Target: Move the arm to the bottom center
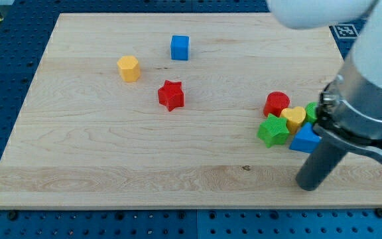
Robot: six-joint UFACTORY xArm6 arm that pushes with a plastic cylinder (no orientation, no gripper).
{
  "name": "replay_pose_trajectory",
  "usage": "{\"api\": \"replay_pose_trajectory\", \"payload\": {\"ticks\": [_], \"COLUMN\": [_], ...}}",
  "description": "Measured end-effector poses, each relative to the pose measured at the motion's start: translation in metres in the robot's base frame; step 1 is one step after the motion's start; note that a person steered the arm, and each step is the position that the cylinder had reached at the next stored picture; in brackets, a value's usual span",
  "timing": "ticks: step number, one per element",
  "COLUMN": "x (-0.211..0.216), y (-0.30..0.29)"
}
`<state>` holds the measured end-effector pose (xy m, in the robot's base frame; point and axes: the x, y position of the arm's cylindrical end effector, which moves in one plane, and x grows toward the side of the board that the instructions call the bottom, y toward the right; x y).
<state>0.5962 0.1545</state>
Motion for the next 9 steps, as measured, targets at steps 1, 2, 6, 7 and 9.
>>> {"api": "replay_pose_trajectory", "payload": {"ticks": [1, 2, 6, 7, 9], "x": [-0.001, -0.001, -0.011, -0.011, -0.011], "y": [-0.011, -0.049, -0.097, -0.097, -0.157]}}
